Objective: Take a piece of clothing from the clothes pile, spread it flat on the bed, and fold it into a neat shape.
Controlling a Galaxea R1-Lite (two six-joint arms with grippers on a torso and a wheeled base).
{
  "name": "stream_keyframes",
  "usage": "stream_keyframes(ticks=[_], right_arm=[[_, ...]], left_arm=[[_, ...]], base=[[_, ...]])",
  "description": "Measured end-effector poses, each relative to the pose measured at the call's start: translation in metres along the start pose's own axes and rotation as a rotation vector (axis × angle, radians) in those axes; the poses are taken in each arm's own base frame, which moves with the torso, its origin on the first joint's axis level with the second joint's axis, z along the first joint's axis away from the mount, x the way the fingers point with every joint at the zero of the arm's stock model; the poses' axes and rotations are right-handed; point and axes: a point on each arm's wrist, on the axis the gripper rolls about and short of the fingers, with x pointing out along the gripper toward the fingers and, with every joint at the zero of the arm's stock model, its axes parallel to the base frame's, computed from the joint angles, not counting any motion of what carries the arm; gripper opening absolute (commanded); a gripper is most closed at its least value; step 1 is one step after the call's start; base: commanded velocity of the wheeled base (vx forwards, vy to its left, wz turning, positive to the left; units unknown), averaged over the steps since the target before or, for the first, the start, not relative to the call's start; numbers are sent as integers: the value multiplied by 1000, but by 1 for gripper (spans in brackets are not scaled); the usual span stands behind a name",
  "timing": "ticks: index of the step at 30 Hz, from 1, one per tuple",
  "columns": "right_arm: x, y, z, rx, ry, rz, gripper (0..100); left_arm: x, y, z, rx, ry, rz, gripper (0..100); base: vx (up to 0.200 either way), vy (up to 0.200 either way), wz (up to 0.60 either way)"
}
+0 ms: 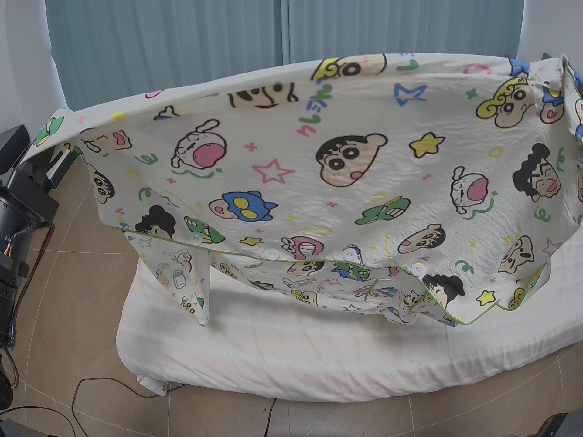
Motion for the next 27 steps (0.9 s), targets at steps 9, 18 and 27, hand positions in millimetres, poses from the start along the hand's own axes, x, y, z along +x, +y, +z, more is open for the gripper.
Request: stream_keyframes(ticks=[9,18,27], right_arm=[[-9,6,4,-6,-15,21,0],[-10,1,-2,2,15,-1,0],[-8,-17,-31,32,119,-70,0]], left_arm=[[-8,1,9,-4,-28,1,0],[-14,4,-2,15,59,33,0],[-29,10,-34,25,210,56,0]], base=[[0,0,0],[0,0,0],[0,0,0]])
